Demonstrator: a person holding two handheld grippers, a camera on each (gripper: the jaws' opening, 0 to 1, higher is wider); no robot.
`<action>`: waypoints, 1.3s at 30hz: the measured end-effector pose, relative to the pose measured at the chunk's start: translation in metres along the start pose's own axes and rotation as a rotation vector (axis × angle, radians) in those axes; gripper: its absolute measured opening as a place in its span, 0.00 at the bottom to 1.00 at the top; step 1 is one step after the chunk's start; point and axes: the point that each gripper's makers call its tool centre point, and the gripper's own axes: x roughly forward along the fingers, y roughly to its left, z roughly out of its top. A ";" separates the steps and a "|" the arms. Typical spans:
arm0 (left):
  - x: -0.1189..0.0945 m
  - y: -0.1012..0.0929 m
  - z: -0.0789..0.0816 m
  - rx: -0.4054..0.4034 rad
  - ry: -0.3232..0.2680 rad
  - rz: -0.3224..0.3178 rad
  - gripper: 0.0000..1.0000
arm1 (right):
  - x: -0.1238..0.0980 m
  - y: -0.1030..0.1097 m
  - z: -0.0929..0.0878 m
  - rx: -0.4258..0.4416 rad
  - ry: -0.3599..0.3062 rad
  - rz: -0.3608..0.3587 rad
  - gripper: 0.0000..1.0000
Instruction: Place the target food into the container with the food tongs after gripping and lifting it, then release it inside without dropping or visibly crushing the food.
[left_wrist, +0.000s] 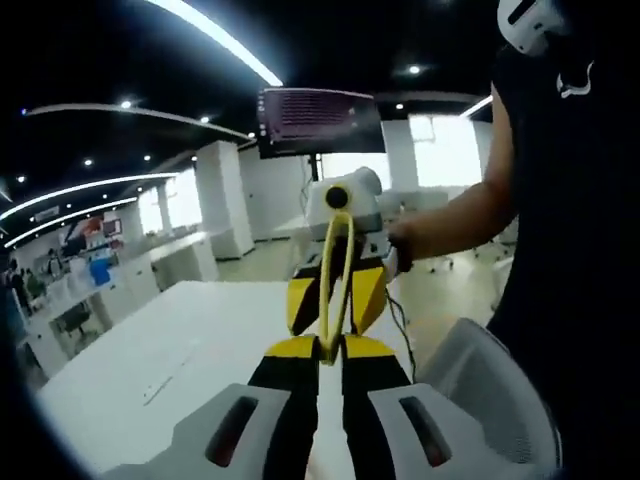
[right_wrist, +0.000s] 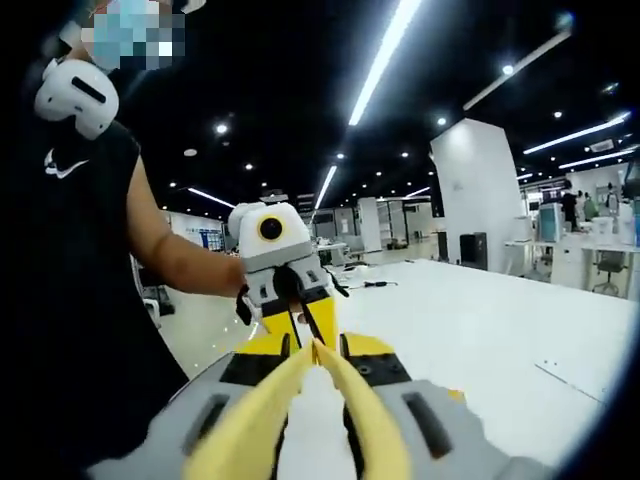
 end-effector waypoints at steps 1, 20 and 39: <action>-0.002 0.001 0.000 -0.001 0.000 0.001 0.01 | -0.003 -0.003 -0.001 -0.004 0.009 -0.012 0.20; -0.016 -0.009 -0.073 0.016 0.111 0.045 0.00 | -0.042 -0.015 -0.062 0.063 0.146 -0.142 0.23; 0.005 -0.036 -0.205 0.058 0.336 -0.049 0.00 | -0.045 -0.019 -0.222 0.203 0.408 -0.248 0.22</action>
